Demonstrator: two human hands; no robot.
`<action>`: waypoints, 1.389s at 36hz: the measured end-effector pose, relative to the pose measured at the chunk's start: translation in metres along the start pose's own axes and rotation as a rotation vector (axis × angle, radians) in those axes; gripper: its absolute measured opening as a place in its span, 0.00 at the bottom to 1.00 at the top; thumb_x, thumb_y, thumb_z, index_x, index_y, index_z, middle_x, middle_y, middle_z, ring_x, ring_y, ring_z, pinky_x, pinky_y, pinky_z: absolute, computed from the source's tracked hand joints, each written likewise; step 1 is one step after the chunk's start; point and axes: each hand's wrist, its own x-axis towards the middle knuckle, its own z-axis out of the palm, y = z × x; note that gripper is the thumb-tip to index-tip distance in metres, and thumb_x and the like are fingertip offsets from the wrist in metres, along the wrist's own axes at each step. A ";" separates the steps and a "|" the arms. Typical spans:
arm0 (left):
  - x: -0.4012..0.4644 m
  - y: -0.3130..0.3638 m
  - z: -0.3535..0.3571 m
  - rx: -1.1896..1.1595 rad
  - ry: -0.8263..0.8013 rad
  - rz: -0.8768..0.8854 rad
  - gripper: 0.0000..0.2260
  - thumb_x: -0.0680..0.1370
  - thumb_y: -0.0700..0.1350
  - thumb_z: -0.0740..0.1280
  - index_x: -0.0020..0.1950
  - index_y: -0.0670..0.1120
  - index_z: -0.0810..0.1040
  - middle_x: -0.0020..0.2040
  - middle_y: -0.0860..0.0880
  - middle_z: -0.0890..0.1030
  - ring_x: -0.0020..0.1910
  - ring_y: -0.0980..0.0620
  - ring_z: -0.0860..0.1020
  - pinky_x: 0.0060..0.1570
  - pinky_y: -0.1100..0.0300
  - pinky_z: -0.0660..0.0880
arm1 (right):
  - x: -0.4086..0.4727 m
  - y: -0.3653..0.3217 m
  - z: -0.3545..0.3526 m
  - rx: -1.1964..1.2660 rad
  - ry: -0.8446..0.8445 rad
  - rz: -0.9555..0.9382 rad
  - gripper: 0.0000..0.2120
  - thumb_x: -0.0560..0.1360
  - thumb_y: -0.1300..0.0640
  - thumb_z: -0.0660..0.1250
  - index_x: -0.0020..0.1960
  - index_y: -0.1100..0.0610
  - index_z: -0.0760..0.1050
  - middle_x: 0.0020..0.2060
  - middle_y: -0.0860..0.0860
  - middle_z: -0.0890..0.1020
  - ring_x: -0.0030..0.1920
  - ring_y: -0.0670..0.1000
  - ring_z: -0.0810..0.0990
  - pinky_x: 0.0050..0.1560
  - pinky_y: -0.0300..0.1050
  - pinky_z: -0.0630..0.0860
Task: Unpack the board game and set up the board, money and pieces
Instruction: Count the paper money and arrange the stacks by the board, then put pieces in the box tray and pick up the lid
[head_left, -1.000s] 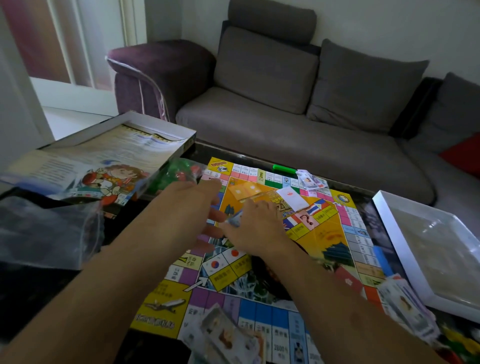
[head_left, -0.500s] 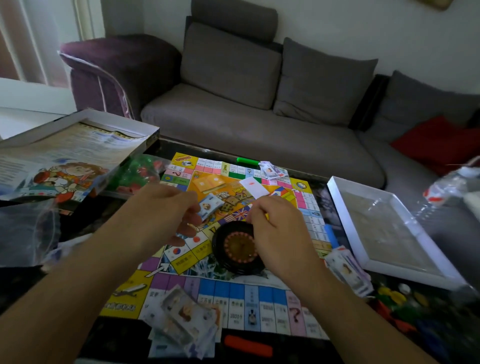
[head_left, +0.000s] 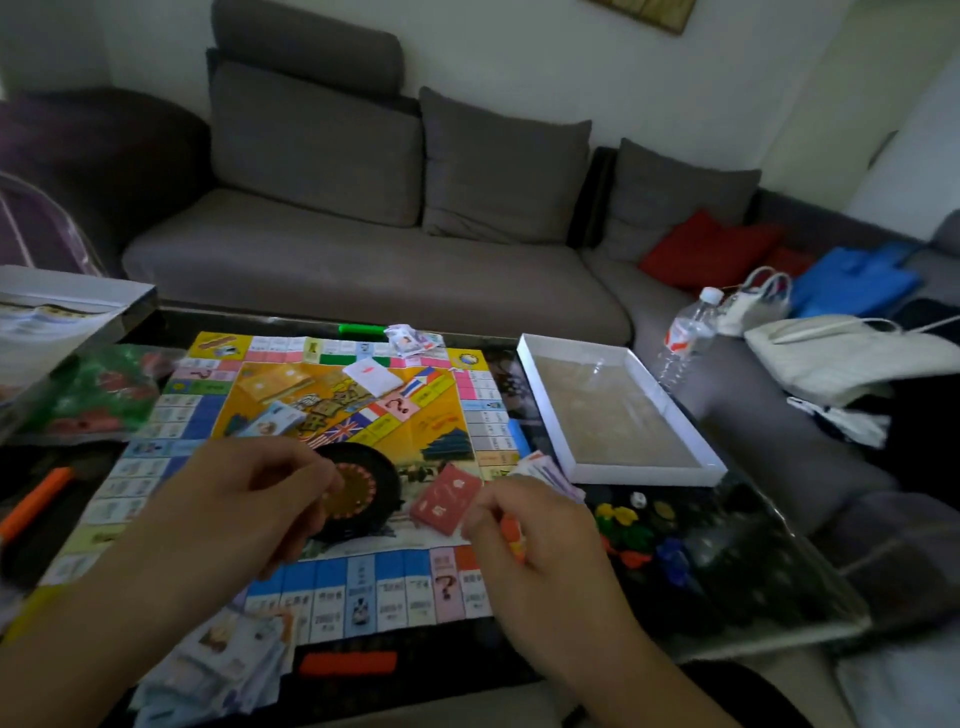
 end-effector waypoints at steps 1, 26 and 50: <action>0.000 0.000 0.003 -0.009 -0.002 0.002 0.15 0.83 0.44 0.66 0.39 0.51 0.85 0.30 0.41 0.80 0.24 0.49 0.73 0.31 0.51 0.71 | 0.001 0.005 -0.010 -0.010 0.024 0.035 0.14 0.84 0.56 0.63 0.39 0.47 0.73 0.40 0.41 0.78 0.46 0.45 0.79 0.43 0.41 0.77; -0.015 0.023 0.129 0.244 -0.230 0.158 0.05 0.77 0.57 0.68 0.48 0.61 0.83 0.33 0.54 0.83 0.28 0.57 0.80 0.32 0.59 0.80 | 0.025 0.201 -0.119 -0.377 0.090 0.423 0.10 0.80 0.65 0.63 0.48 0.52 0.79 0.48 0.50 0.81 0.46 0.50 0.78 0.41 0.36 0.70; 0.006 0.024 0.314 -0.020 -0.501 -0.288 0.08 0.82 0.46 0.68 0.46 0.55 0.85 0.39 0.53 0.86 0.40 0.57 0.84 0.48 0.58 0.80 | -0.023 0.242 -0.091 -0.728 -0.185 -0.065 0.25 0.79 0.26 0.53 0.65 0.43 0.65 0.53 0.43 0.79 0.44 0.46 0.80 0.33 0.43 0.68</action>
